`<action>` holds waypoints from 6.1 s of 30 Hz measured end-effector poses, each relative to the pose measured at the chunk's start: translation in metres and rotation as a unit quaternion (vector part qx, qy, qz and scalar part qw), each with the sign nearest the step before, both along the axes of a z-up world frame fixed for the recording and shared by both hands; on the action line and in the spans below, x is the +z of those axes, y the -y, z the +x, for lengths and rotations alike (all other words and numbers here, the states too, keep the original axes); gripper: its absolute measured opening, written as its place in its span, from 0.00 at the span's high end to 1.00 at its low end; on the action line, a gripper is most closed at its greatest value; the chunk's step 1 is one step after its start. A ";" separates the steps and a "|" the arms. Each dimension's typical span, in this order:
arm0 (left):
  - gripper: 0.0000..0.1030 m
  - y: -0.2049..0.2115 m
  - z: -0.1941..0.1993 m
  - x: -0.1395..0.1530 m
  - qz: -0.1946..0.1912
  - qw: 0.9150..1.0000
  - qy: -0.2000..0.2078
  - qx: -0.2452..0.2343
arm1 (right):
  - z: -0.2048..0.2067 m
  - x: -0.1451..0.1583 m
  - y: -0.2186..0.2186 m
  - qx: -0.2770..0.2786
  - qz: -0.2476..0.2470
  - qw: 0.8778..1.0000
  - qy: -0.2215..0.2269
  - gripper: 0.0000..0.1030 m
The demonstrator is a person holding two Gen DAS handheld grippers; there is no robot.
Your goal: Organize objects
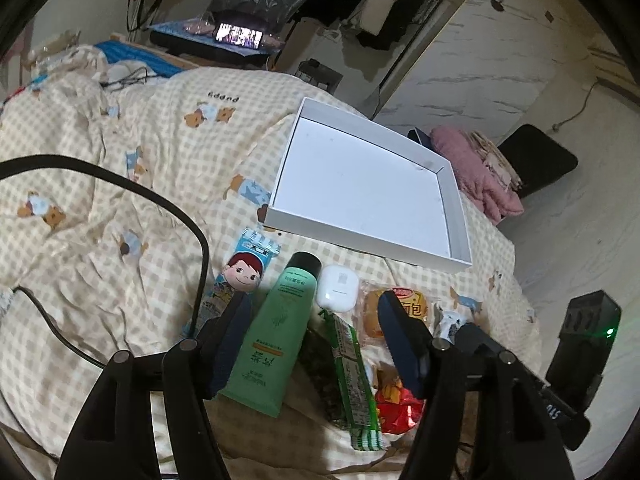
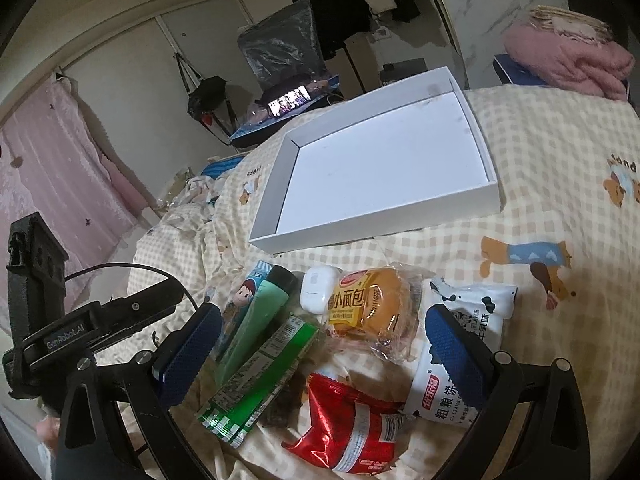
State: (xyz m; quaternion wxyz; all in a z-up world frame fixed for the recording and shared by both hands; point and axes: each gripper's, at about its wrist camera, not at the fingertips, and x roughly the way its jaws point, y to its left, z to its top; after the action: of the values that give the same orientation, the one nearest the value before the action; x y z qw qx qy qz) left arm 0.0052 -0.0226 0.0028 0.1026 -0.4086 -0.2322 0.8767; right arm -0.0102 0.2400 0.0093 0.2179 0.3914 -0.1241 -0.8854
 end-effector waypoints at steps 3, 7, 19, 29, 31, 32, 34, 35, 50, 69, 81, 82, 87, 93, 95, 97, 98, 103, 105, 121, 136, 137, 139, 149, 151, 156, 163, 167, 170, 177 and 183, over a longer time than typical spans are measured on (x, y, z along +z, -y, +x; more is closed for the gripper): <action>0.33 0.001 0.001 0.000 0.008 1.000 0.000 -0.002 | 0.000 0.001 0.000 0.000 -0.001 1.000 -0.002 0.00; 0.33 -0.001 0.002 0.004 -0.002 1.000 -0.007 -0.008 | -0.001 0.000 0.003 0.003 0.002 1.000 -0.001 0.00; 0.39 -0.007 -0.007 0.013 -0.071 0.997 0.003 -0.040 | -0.003 -0.005 0.000 -0.001 -0.010 1.000 0.009 0.00; 0.30 0.000 -0.031 -0.015 -0.056 0.990 0.103 -0.084 | -0.007 -0.009 -0.011 -0.011 -0.025 0.999 0.024 0.00; 0.30 -0.006 -0.034 -0.023 -0.088 0.985 0.118 -0.094 | -0.008 -0.010 -0.011 -0.009 -0.024 0.999 0.026 0.00; 0.30 -0.009 -0.035 -0.025 -0.117 0.981 0.121 -0.095 | -0.008 -0.010 -0.012 -0.009 -0.024 0.999 0.026 0.00; 0.30 -0.011 -0.034 -0.028 -0.151 0.978 0.113 -0.095 | -0.008 -0.009 -0.012 -0.008 -0.024 0.999 0.026 0.00; 0.31 -0.010 -0.035 -0.029 -0.154 0.977 0.114 -0.094 | -0.008 -0.009 -0.011 -0.008 -0.024 0.999 0.026 0.00; 0.57 0.009 -0.112 -0.069 -0.117 0.969 0.165 -0.143 | -0.011 -0.013 -0.012 -0.004 -0.019 0.999 0.033 0.00; 0.66 0.008 -0.093 -0.079 -0.091 0.982 0.152 -0.061 | -0.016 -0.018 -0.015 -0.003 -0.028 0.999 0.040 0.00; 0.57 -0.017 -0.099 -0.074 -0.120 0.976 0.165 -0.077 | -0.015 -0.018 -0.014 -0.002 -0.029 0.999 0.040 0.00; 0.57 -0.019 -0.100 -0.074 -0.121 0.976 0.165 -0.079 | -0.015 -0.018 -0.014 -0.002 -0.029 0.999 0.040 0.00; 0.69 -0.023 -0.101 -0.060 -0.122 0.978 0.153 -0.077 | -0.015 -0.018 -0.014 -0.003 -0.030 0.999 0.041 0.00; 0.69 -0.017 -0.093 -0.007 -0.098 0.989 0.096 -0.052 | -0.014 -0.018 -0.015 -0.004 -0.035 0.999 0.041 0.00; 0.69 -0.010 -0.083 0.017 -0.085 0.993 0.068 -0.041 | -0.014 -0.018 -0.015 -0.004 -0.035 0.999 0.041 0.00; 0.69 -0.009 -0.074 0.034 -0.064 0.997 0.026 -0.036 | -0.014 -0.018 -0.015 -0.004 -0.036 0.998 0.042 0.00; 0.69 -0.011 -0.062 0.046 -0.056 0.998 0.008 -0.033 | -0.014 -0.018 -0.015 -0.004 -0.037 0.998 0.042 0.00; 0.69 -0.019 -0.028 0.083 -0.024 0.998 -0.033 -0.037 | -0.013 -0.017 -0.016 -0.006 -0.040 0.998 0.042 0.00; 0.69 -0.022 -0.029 0.083 -0.009 0.997 -0.037 -0.059 | -0.013 -0.016 -0.018 -0.008 -0.042 0.998 0.040 0.00; 0.69 -0.059 -0.023 0.012 -0.034 0.990 -0.012 -0.136 | -0.013 -0.015 -0.021 -0.015 -0.045 0.998 0.034 0.00; 0.69 -0.041 -0.026 0.007 0.024 0.994 -0.017 -0.109 | -0.013 -0.013 -0.019 -0.012 -0.046 0.998 0.032 0.00; 0.68 -0.041 -0.026 0.006 0.026 0.994 -0.016 -0.110 | -0.013 -0.013 -0.019 -0.013 -0.046 0.998 0.031 0.00; 0.68 -0.042 -0.027 0.004 0.026 0.993 -0.013 -0.113 | -0.013 -0.013 -0.018 -0.013 -0.046 0.998 0.032 0.00; 0.68 -0.047 -0.026 0.001 0.022 0.992 -0.008 -0.123 | -0.013 -0.002 -0.028 -0.016 -0.042 0.999 0.029 0.00; 0.68 -0.045 -0.026 0.001 0.027 0.992 -0.009 -0.121 | -0.013 0.004 -0.035 -0.024 -0.037 0.999 0.025 0.00; 0.68 -0.048 -0.025 0.001 0.018 0.992 -0.008 -0.127 | -0.012 0.010 -0.046 -0.037 -0.025 0.999 0.018 0.00; 0.68 -0.058 -0.023 0.000 -0.004 0.990 -0.007 -0.140 | -0.015 0.005 -0.042 -0.034 0.056 0.997 0.034 0.00; 0.68 -0.058 -0.023 -0.002 -0.004 0.990 -0.002 -0.141 | -0.014 -0.002 -0.027 -0.024 0.115 0.992 0.035 0.00; 0.68 -0.058 -0.023 -0.003 -0.004 0.990 0.000 -0.140 | -0.018 -0.012 -0.020 -0.016 0.143 0.988 0.046 0.06; 0.68 -0.059 -0.024 -0.005 -0.005 0.990 0.008 -0.142 | -0.024 -0.029 -0.027 -0.034 0.170 0.982 0.076 0.20; 0.68 -0.060 -0.025 -0.006 -0.007 0.990 0.010 -0.143 | -0.024 -0.035 -0.021 -0.042 0.206 0.975 0.070 0.24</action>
State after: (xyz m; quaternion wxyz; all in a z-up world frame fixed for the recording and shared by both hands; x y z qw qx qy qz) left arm -0.0199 0.0375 -0.0034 0.2221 -0.4468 -0.1663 0.8505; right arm -0.0341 0.2606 -0.0255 0.0860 0.4829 0.0293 -0.8709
